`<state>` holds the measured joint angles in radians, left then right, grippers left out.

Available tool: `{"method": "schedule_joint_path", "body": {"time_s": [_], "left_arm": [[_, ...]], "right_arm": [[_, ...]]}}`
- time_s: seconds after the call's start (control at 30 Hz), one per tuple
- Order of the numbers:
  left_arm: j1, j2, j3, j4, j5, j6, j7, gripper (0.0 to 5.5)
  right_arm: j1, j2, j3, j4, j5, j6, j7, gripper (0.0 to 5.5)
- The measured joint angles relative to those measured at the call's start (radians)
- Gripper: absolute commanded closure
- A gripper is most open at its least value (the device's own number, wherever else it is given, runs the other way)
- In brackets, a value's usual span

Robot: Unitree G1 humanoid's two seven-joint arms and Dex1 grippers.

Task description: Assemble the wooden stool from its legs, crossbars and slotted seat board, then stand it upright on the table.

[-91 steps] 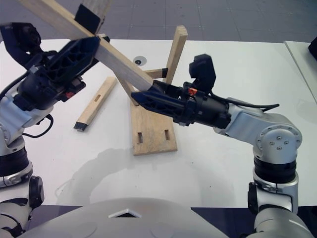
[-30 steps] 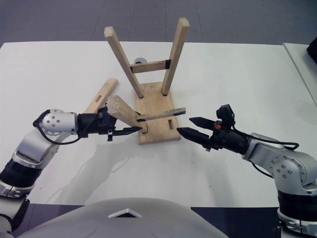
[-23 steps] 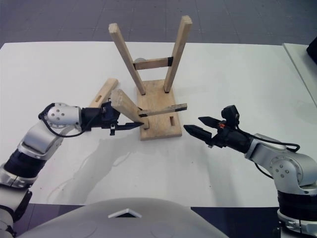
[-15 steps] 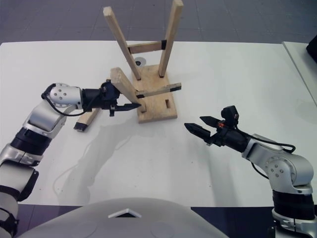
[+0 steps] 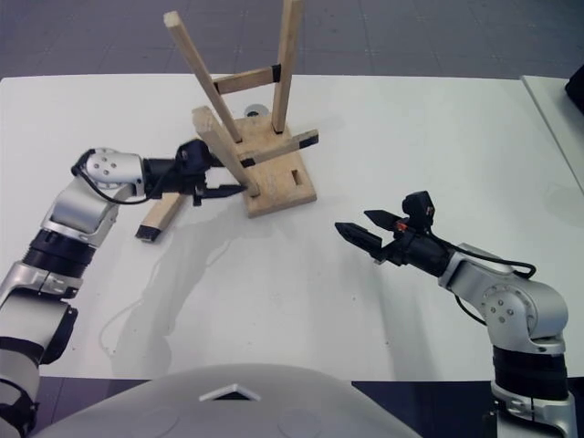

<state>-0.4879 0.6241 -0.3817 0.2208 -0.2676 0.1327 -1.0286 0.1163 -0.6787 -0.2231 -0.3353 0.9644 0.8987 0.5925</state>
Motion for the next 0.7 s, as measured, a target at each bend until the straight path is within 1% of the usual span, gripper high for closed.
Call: {"method": "schedule_joint_path", "body": {"time_s": [0.03, 0.07, 0.2, 0.27, 0.33, 0.43, 0.47, 0.53, 0.57, 0.63, 0.7], "left_arm": [[0.007, -0.008, 0.001, 0.0, 0.0, 0.001, -0.002, 2.18], [0.01, -0.015, 0.006, -0.002, 0.0, 0.002, -0.003, 1.97], [0.019, -0.017, 0.065, -0.048, 0.0, 0.023, 0.008, 1.42], [0.07, 0.013, 0.121, -0.123, -0.011, 0.048, 0.015, 1.01], [0.13, 0.058, 0.186, -0.195, -0.032, 0.092, 0.022, 0.72], [0.214, 0.108, 0.315, -0.291, -0.074, 0.165, 0.065, 0.21], [0.231, 0.118, 0.364, -0.309, -0.076, 0.187, 0.105, 0.14], [0.256, 0.13, 0.427, -0.337, -0.076, 0.221, 0.168, 0.14], [0.284, 0.124, 0.466, -0.37, -0.075, 0.255, 0.233, 0.14], [0.354, 0.077, 0.521, -0.428, -0.074, 0.312, 0.349, 0.14], [0.431, 0.038, 0.533, -0.459, -0.072, 0.34, 0.408, 0.14]], "right_arm": [[0.0, 0.001, 0.001, 0.0, 0.0, 0.001, 0.0, 0.1], [-0.001, 0.003, 0.002, -0.001, 0.0, 0.001, 0.0, 0.1], [-0.004, 0.009, 0.008, -0.002, -0.002, 0.004, 0.0, 0.1], [-0.006, 0.014, 0.01, -0.006, -0.003, 0.005, 0.0, 0.1], [-0.006, 0.017, 0.011, -0.012, -0.005, 0.005, -0.001, 0.1], [0.0, 0.02, 0.012, -0.021, -0.013, 0.005, -0.003, 0.1], [0.006, 0.024, 0.011, -0.023, -0.015, 0.005, -0.005, 0.1], [0.011, 0.031, 0.011, -0.029, -0.018, 0.005, -0.009, 0.1], [0.015, 0.037, 0.01, -0.037, -0.019, 0.005, -0.012, 0.1], [0.016, 0.042, 0.007, -0.045, -0.019, 0.006, -0.02, 0.1], [0.015, 0.048, 0.006, -0.056, -0.019, 0.008, -0.03, 0.1]]}}
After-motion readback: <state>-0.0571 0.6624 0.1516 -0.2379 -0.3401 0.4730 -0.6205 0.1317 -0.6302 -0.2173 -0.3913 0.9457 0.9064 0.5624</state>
